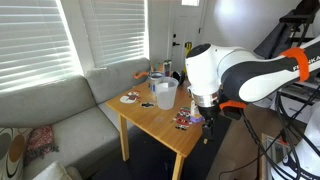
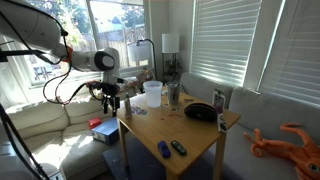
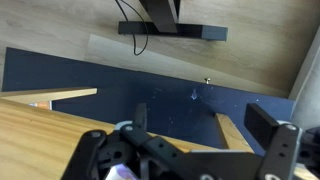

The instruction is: Pick up the metallic cup and put it in the clear frost cold cup, remove the spoon from the metallic cup that is inside the clear frost cold cup and put it on the table

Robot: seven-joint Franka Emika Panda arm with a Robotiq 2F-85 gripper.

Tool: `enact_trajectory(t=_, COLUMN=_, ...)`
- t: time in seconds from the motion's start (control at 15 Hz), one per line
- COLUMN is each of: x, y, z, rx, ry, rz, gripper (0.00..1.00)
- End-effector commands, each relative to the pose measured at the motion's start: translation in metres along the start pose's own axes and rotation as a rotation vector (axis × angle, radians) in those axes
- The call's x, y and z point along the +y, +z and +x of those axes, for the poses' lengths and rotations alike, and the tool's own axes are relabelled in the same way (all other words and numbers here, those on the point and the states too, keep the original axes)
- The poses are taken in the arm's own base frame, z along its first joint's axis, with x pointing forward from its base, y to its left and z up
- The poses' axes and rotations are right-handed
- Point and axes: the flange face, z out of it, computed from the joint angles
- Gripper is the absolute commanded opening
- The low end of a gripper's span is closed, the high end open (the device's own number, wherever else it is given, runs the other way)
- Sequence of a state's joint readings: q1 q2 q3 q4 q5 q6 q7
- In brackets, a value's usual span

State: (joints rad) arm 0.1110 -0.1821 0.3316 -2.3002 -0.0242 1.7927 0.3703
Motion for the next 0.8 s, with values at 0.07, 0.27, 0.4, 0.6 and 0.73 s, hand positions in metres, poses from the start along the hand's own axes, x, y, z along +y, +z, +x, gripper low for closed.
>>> enact_trajectory(t=0.07, x=0.000, y=-0.001, z=0.000, rx=-0.001, ry=0.000, rz=0.000, gripper=1.00)
enact_trajectory(t=0.27, x=0.016, y=-0.034, z=-0.008, rx=0.025, ry=0.057, rz=0.034, gripper=1.00)
enact_trajectory(t=0.4, x=0.033, y=-0.068, z=-0.016, rx=0.076, ry=0.102, rz=0.048, gripper=1.00)
enact_trajectory(t=0.6, x=0.060, y=-0.130, z=-0.029, rx=0.180, ry=0.235, rz=0.099, gripper=1.00)
enact_trajectory(t=0.73, x=0.076, y=-0.167, z=-0.034, rx=0.258, ry=0.318, rz=0.127, gripper=1.00)
